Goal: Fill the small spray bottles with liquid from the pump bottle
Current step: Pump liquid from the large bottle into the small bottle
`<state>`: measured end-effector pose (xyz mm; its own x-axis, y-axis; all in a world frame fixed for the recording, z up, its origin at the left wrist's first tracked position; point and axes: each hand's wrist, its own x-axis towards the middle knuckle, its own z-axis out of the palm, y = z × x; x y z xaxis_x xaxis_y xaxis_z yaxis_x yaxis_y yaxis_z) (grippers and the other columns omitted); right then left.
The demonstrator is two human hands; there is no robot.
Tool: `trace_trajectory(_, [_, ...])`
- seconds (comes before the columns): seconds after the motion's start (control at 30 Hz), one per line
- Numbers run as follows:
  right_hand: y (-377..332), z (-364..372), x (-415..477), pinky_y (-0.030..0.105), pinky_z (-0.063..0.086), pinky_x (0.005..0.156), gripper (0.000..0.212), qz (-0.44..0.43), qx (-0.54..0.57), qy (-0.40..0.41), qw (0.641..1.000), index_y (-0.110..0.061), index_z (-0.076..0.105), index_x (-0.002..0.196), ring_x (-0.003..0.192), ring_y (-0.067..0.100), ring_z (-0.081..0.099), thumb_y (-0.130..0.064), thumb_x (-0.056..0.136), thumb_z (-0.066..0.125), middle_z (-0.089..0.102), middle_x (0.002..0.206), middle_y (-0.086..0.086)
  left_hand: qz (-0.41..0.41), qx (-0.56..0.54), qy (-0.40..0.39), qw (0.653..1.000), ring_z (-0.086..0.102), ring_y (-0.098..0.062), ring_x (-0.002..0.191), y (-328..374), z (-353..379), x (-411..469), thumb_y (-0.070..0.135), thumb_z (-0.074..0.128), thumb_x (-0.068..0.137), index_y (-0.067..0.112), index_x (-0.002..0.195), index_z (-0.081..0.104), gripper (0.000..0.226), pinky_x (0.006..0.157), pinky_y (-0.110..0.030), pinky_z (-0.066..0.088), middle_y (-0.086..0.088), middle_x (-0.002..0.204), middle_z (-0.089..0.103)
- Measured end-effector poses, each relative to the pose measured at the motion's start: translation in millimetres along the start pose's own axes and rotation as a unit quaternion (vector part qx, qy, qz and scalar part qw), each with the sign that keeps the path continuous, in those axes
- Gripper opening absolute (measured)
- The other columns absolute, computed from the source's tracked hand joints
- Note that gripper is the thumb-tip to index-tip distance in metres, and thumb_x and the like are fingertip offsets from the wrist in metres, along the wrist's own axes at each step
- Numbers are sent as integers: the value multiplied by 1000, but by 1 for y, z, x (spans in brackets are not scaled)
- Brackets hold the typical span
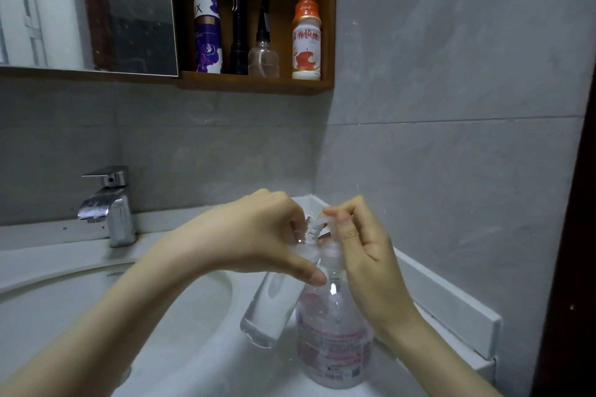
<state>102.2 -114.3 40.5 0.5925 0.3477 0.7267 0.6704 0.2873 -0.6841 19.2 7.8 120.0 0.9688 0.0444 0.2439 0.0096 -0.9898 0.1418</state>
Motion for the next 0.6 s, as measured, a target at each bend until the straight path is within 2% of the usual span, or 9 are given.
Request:
trace_trajectory(0.1, [5,-4,-3,21,47,76,24,-11,-53,9,998,-28,57,91,83,8,62,-39,93,36,66,84,-5,8,-4,7,1000,45,-14,60,3,2,0,60,75,60,8,76,59,57,57,-33,37,-12,73,59])
trace_trajectory(0.2, [5,-6,-3,22,48,81,25,-18,-55,4,998,-27,60,97,91,7,62,-34,93,36,67,92,-8,7,-4,14,1000,42,-12,59,4,3,0,61,74,61,9,75,58,56,56,-31,33,-12,71,56])
trace_trajectory(0.27, [5,-6,-3,20,48,80,22,-24,-37,4,999,-25,61,99,91,7,63,-29,93,39,66,96,-9,11,-9,19,1000,43,-8,56,4,3,0,61,74,61,16,75,57,50,56,-30,35,-1,63,53])
trace_trajectory(0.33, [5,-5,-4,17,48,80,19,-25,-11,3,1000,-23,60,99,94,6,63,-28,92,42,66,100,-10,17,-21,18,999,51,-3,66,4,3,-2,60,74,63,27,91,57,47,65,-31,47,10,70,58])
trace_trajectory(0.4, [5,-4,-5,14,47,79,16,-23,13,12,1000,-24,58,98,96,5,64,-28,91,45,67,101,-12,26,-26,12,999,53,0,79,6,2,-4,59,72,65,36,114,52,57,79,-35,50,16,83,59])
trace_trajectory(0.43, [6,-4,-5,13,47,78,12,-24,21,20,999,-25,57,97,96,4,64,-27,91,46,67,101,-12,35,-23,13,999,53,-1,81,7,2,-4,58,72,67,39,119,50,60,80,-35,49,18,84,58])
trace_trajectory(0.5, [6,-3,-6,12,47,77,8,-38,13,34,999,-26,56,94,95,3,64,-23,93,48,66,101,-15,49,-10,24,998,52,-1,78,10,3,-5,57,71,69,43,125,48,62,76,-28,47,23,79,53])
trace_trajectory(0.6, [5,-2,-5,10,47,73,9,-58,-22,36,997,-26,54,91,90,2,64,-22,93,46,64,104,-16,59,-3,37,998,48,8,68,12,2,-6,55,71,70,52,129,41,66,59,-13,35,31,62,49])
